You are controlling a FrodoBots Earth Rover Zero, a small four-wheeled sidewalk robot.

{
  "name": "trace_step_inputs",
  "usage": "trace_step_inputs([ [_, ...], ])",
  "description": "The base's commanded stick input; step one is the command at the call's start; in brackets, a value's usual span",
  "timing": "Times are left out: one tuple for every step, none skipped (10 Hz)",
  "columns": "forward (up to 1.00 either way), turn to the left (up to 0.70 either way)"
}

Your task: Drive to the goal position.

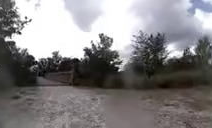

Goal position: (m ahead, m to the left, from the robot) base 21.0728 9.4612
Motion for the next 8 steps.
trace_step_inputs([
  [0.6,0.15],
  [0.6,0.15],
  [0.6,0.15],
  [0.6,0.15],
  [0.6,0.15],
  [0.6,0.15],
  [0.6,0.15],
  [0.6,0.15],
])
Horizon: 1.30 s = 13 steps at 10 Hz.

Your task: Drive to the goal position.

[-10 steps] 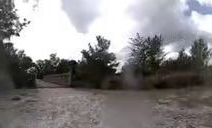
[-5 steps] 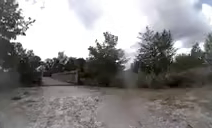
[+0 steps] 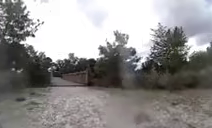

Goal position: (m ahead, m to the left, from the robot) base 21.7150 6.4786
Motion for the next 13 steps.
trace_step_inputs([
  [0.6,0.15],
  [0.6,0.14],
  [0.6,0.1],
  [0.6,0.04],
  [0.6,0.0],
  [0.6,0.0],
  [0.6,0.03],
  [0.6,0.1],
  [0.6,0.15],
  [0.6,0.15],
  [0.6,0.15],
  [0.6,0.15],
  [0.6,0.15],
])
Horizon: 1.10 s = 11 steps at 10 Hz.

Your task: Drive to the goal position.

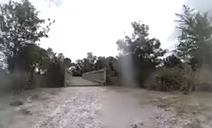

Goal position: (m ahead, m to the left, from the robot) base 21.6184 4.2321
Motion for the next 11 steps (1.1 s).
trace_step_inputs([
  [0.6,0.15],
  [0.6,0.15],
  [0.6,0.15],
  [0.6,0.0],
  [0.6,0.0],
  [0.6,0.0],
  [0.6,0.11],
  [0.6,0.15],
  [0.6,0.12],
  [0.6,0.0],
  [0.6,0.0],
])
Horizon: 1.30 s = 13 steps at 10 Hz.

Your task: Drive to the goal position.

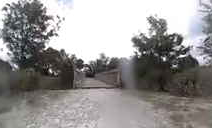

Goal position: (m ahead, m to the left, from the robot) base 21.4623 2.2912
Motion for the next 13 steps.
trace_step_inputs([
  [0.6,0.0],
  [0.6,0.11],
  [0.6,0.15],
  [0.6,0.03],
  [0.6,0.0],
  [0.6,0.04],
  [0.6,0.14],
  [0.6,0.15],
  [0.6,0.03],
  [0.6,0.0],
  [0.6,0.0],
  [0.6,0.0],
  [0.6,0.15],
])
